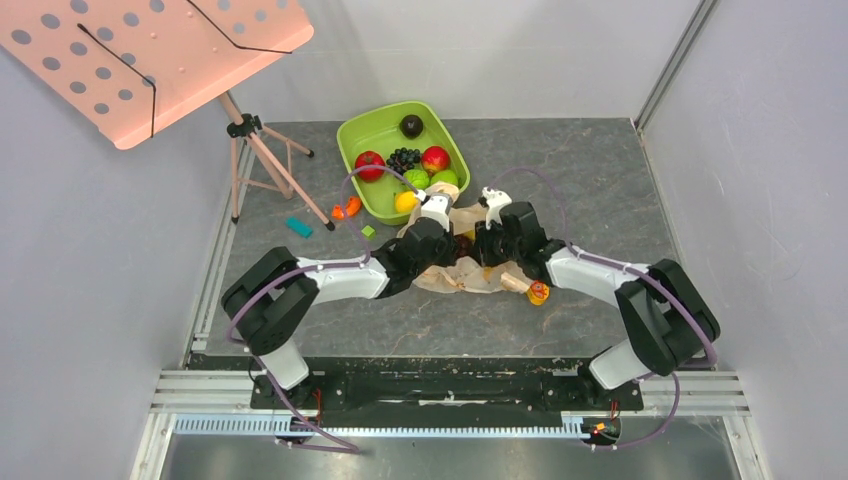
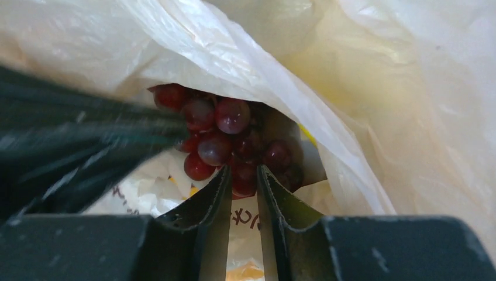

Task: Take the fake fruits out of the plastic bag
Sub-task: Adjust the plastic bag at the center of the board.

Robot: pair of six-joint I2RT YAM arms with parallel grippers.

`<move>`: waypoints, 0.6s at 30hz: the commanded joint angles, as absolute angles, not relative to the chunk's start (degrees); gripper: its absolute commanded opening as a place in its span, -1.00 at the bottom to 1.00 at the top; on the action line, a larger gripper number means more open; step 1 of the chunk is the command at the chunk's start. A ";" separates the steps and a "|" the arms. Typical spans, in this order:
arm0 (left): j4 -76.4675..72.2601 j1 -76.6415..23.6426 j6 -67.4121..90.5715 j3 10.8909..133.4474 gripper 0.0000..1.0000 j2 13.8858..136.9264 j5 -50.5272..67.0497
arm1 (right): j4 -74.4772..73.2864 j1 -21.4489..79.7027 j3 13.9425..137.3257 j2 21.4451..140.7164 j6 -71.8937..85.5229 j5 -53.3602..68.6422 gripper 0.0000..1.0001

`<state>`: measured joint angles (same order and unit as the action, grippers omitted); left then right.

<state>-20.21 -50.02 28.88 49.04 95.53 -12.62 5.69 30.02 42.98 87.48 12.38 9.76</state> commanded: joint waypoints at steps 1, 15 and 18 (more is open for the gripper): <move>-19.53 -48.87 25.34 50.12 -0.96 97.88 -14.38 | 5.98 31.99 37.84 84.04 12.30 7.46 -0.53; -24.83 -50.49 28.39 30.32 -0.96 82.91 -12.90 | 14.47 39.55 17.82 72.48 22.11 2.74 -0.32; -25.16 -50.70 29.18 28.13 -0.96 81.13 -13.11 | 14.71 39.63 17.38 72.01 22.58 2.80 -0.32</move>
<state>-21.74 -50.46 27.97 30.44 83.96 -12.01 14.85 39.29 19.14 72.55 20.43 4.64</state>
